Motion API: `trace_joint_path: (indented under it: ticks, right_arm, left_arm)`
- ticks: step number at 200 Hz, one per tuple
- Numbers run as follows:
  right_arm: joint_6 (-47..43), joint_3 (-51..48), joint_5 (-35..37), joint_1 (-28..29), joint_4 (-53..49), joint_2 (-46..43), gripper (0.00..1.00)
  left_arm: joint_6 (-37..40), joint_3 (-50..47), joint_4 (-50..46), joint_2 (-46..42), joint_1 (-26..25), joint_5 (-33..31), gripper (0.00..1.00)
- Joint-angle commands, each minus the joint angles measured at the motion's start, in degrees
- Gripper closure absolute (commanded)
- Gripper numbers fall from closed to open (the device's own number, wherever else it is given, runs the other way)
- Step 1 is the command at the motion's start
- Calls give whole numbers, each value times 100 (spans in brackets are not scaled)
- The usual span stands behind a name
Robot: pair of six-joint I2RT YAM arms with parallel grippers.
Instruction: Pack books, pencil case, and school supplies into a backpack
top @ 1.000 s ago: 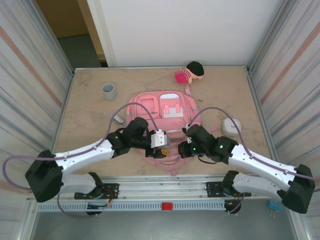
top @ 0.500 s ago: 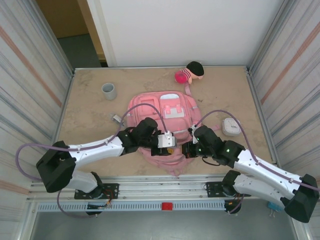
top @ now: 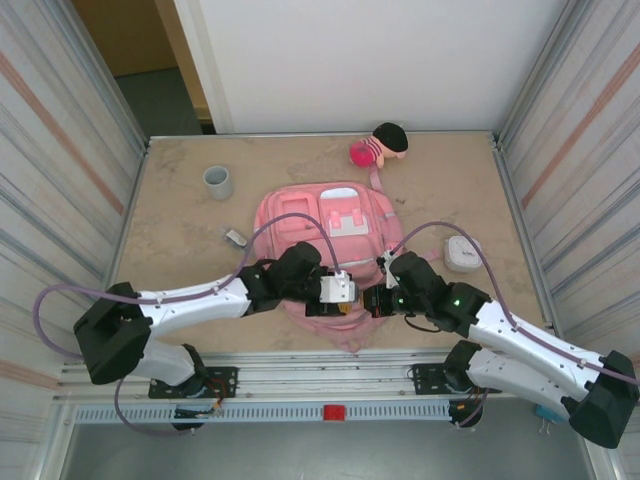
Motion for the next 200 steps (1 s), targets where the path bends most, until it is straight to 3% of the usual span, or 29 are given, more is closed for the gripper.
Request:
trace_joint_path:
  ticks: [1,30,53,71,108,155,200]
  right_arm:
    - [-59,-18,-160,-20,132,-182,100]
    - [-36,-49,-121,-14,96,-224,100]
    - [-28,-119,-31,-29,97,-244,100]
    - [-5,-170,43,-47,112,-227,100]
    - [53,-238,-84,-70,346,-102,100]
    - [163,-329,60,-73,482,-59,87]
    - [246,-433,65,-65,708,1,80]
  left_arm:
    - [-289,190,-135,290,9,-823,55]
    - [-398,124,10,235,8,-596,64]
    - [-484,56,106,15,3,-300,82]
    - [-596,24,156,-170,4,48,89]
    - [-911,-33,499,-353,19,504,91]
    - [-1042,5,663,-401,14,714,91]
    - [-1096,-23,796,-486,19,698,90]
